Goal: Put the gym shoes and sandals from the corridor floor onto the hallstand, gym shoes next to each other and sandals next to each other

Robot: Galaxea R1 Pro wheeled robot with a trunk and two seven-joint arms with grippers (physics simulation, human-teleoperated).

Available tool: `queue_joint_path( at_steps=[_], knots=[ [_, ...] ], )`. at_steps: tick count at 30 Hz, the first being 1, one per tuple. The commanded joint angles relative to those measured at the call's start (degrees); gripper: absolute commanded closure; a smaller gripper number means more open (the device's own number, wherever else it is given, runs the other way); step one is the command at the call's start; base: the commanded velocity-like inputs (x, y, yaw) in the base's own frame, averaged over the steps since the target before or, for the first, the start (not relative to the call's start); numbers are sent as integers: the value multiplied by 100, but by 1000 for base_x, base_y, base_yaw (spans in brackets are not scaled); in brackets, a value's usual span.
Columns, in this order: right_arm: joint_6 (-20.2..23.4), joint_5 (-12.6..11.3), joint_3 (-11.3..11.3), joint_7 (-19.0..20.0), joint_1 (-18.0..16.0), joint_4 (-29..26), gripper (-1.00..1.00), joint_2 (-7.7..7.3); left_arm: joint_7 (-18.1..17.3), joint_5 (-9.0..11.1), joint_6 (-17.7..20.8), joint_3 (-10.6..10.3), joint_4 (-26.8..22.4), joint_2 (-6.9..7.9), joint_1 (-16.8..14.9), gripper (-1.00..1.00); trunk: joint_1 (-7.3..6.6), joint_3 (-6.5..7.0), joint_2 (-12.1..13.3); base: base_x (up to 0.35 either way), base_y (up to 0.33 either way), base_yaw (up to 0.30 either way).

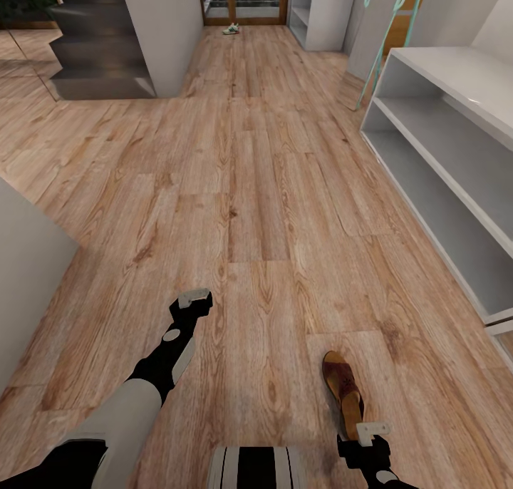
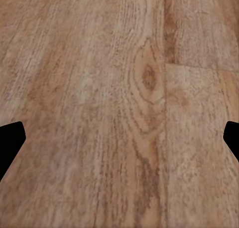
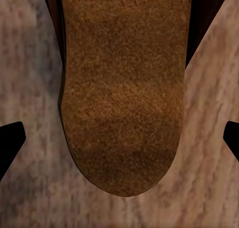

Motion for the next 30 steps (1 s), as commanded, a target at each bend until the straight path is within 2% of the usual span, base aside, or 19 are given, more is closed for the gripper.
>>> queue_joint_path(
  at_steps=[1, 9, 16, 30],
  knots=[
    [-29, 54, 4, -40, -9, 25, -100, 0, -5, 35, -21, 12, 5, -4, -3, -100, -1, -3, -2, 0, 0, 0],
    [-29, 54, 4, -40, -9, 25, -100, 0, -8, 35, -21, 11, 6, -4, -3, -100, -1, -3, -2, 0, 0, 0],
    [-29, 54, 4, -40, -9, 25, -100, 0, -9, 35, -21, 5, 6, -4, -3, -100, 17, -158, -11, 0, 0, 0],
    [-29, 54, 4, -40, -9, 25, -100, 0, -5, 35, -21, 9, -1, -4, -3, -100, 17, -158, -11, 9, 0, 0]
  ],
)
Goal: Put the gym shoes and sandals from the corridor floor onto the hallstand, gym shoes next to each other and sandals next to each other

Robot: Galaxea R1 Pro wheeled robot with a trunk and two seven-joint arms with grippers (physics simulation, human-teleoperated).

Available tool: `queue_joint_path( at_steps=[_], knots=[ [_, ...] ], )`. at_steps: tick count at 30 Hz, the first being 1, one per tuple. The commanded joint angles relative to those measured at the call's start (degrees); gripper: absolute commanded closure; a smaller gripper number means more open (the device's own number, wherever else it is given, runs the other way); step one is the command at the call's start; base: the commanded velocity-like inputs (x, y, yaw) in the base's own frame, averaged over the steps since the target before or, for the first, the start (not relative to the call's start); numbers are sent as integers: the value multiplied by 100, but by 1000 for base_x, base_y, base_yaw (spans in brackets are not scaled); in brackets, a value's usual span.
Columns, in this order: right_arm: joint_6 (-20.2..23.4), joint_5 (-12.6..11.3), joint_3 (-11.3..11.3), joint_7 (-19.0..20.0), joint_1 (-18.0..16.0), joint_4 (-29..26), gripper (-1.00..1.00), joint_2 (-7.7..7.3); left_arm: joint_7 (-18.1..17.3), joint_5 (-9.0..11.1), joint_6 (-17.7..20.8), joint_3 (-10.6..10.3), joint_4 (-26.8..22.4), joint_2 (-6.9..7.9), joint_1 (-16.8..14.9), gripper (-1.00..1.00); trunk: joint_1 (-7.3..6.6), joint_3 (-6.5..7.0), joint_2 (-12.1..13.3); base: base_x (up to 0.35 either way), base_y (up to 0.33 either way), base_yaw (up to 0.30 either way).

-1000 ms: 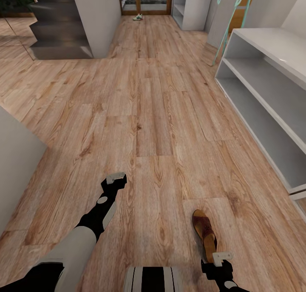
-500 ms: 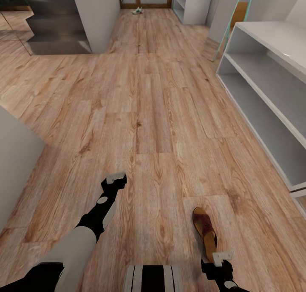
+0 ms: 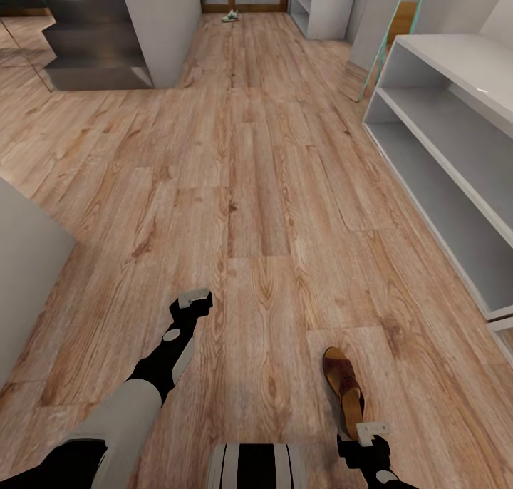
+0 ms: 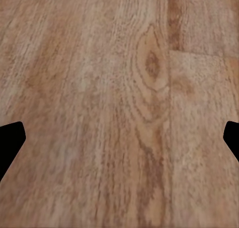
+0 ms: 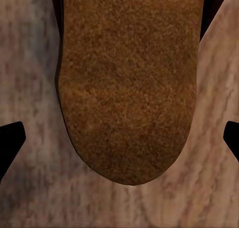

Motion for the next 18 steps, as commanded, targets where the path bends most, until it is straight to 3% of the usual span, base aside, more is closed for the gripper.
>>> queue_joint_path(
  at_steps=[1, 18],
  knots=[
    [-29, 57, 4, -40, -9, 25, -100, 0, -4, 35, -21, 13, 5, -4, -3, -100, 0, -3, -1, 69, 0, 0],
    [-29, 54, 4, -40, -9, 25, -100, 0, -3, 35, -21, 15, 4, -4, -3, -100, 0, -3, -1, 10, 0, 0]
  ],
)
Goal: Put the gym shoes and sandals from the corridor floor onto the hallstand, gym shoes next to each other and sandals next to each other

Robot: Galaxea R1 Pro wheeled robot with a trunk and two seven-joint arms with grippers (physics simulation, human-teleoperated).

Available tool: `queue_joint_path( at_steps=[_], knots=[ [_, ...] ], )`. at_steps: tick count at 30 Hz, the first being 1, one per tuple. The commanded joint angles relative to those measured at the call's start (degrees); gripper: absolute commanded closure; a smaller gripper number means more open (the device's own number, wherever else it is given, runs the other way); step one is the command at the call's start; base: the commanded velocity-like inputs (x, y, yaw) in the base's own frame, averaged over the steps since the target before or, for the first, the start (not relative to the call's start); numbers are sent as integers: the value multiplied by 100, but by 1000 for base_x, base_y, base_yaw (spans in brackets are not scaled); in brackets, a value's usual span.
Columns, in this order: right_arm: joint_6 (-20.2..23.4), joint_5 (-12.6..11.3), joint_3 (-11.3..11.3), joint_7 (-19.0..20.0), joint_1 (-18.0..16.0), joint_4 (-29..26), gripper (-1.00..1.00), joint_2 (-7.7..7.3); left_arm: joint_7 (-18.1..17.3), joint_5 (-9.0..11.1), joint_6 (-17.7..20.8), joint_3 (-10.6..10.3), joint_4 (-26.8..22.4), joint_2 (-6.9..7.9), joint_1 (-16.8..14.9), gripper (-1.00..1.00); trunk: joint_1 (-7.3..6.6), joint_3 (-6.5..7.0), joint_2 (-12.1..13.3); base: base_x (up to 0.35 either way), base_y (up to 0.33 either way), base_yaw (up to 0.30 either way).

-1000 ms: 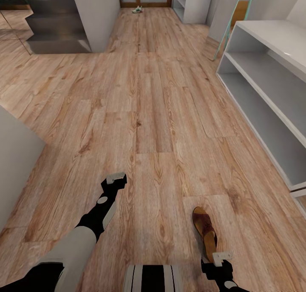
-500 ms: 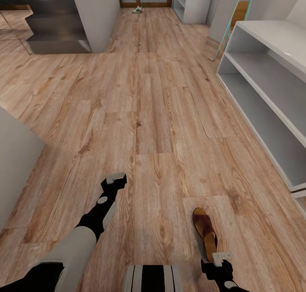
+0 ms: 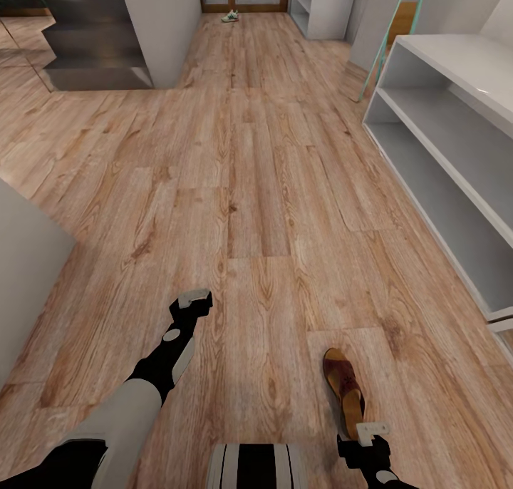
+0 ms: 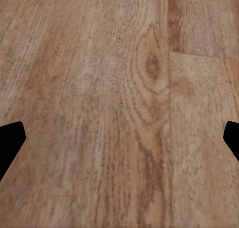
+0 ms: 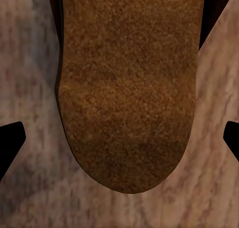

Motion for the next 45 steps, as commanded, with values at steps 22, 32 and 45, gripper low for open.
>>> queue_joint_path(
  at_steps=[22, 32, 45],
  knots=[
    [-29, 54, 4, -40, -9, 25, -100, 0, -7, 35, -21, 12, 5, -4, -3, -100, -1, -3, -1, 0, 0, 0],
    [-29, 54, 4, -40, -7, 25, 100, -5, -6, 35, -21, 10, 5, -4, -3, -100, -1, -3, -1, 0, 0, 0],
    [-29, 54, 4, -40, -8, 25, 100, -8, -6, 35, -21, 9, 5, -4, -3, -100, -1, -3, -1, 0, 0, 0]
  ],
)
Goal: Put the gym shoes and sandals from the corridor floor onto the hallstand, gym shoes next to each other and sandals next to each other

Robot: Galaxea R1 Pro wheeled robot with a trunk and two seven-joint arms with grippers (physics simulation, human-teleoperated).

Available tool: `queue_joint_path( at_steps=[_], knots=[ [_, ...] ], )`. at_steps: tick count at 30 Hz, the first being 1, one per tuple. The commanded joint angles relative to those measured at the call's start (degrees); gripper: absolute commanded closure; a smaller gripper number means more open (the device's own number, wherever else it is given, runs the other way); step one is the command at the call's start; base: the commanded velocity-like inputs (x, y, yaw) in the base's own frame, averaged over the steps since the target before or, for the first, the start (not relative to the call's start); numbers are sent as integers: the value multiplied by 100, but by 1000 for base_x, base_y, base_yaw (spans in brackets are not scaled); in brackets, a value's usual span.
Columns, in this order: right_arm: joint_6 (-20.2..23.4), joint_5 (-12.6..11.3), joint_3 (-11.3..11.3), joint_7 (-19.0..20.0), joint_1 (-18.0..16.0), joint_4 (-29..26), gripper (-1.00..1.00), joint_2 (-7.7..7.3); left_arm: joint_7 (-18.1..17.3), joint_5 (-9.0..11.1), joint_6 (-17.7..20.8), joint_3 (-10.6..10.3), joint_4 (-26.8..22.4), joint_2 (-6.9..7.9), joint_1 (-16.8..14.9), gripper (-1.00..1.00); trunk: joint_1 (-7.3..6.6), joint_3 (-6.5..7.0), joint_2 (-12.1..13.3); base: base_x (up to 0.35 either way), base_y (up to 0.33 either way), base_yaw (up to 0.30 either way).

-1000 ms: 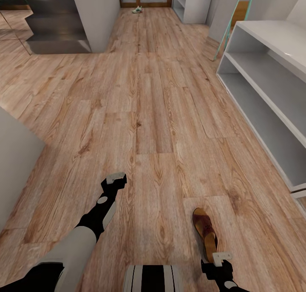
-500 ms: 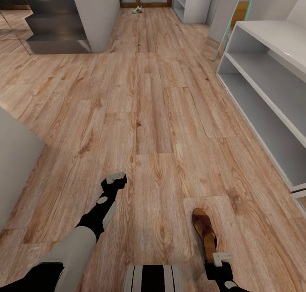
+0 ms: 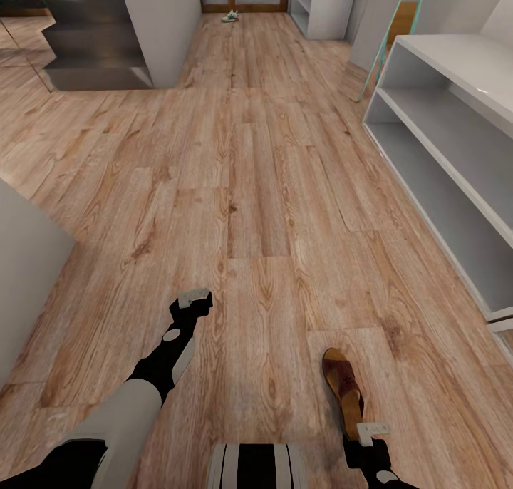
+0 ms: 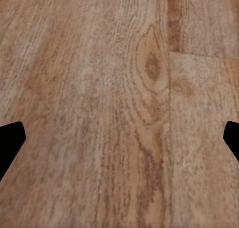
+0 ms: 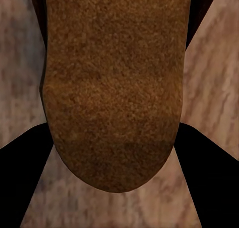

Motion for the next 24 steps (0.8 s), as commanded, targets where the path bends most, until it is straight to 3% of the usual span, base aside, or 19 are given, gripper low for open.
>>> queue_joint_path(
  at_steps=[1, 17, 24],
  knots=[
    [-28, 64, 27, -28, -9, 26, 100, 0, -4, 35, -21, 12, 5, -4, -3, -100, -1, -3, -1, 0, 0, 0],
    [-28, 64, 27, -28, -10, 26, 100, 0, -8, 35, -21, 13, 5, -4, -3, -100, -1, -3, -1, 0, 0, 0],
    [-28, 63, 27, -28, -9, 26, 100, 0, -10, 35, -17, 7, 7, -4, -3, -100, -19, 152, 8, 0, 0, 0]
  ],
)
